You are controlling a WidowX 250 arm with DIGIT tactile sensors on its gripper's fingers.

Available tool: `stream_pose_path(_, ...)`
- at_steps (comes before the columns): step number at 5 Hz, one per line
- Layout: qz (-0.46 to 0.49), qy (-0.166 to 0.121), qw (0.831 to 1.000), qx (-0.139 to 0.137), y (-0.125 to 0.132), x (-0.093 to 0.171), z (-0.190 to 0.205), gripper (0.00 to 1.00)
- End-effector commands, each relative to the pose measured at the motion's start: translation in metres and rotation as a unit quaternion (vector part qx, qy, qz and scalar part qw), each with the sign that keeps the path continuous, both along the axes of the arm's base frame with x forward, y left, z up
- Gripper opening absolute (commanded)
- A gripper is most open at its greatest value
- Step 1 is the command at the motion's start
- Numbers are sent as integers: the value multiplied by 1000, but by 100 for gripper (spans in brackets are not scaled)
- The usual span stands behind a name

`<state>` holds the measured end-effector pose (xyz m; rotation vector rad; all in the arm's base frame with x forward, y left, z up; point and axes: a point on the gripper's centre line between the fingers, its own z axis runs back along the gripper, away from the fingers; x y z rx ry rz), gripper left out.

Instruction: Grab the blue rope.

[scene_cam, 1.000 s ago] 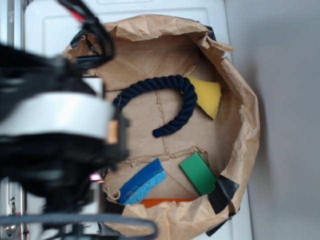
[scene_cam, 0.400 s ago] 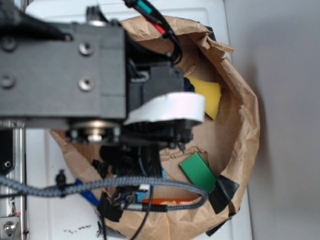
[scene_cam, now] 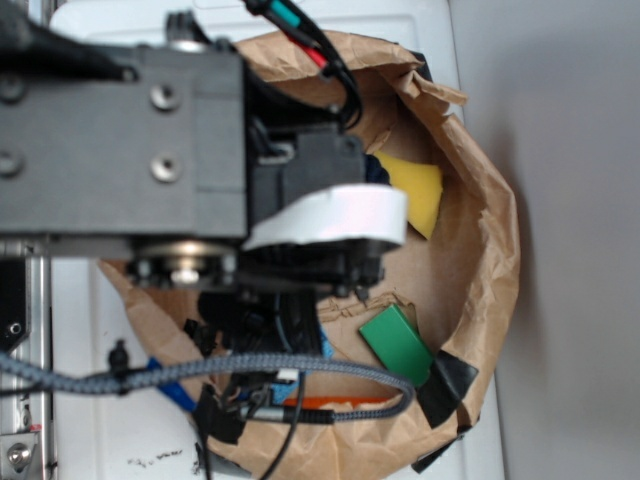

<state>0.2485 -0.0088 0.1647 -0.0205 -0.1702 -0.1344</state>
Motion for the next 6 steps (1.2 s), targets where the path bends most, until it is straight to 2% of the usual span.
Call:
stream_pose_path(1,6,-5,1000,-5,26,8,-11,100)
stream_pose_path(2,-6,-9,1000,-3,43,4,-17,100)
stream_pose_path(3,-1,-6,1000,6,59,13,-37,100)
stream_pose_path(4,8,0,1000,28,63,25,-71,100)
stream_pose_path(6,5,1,999,32,53,36,-112,100)
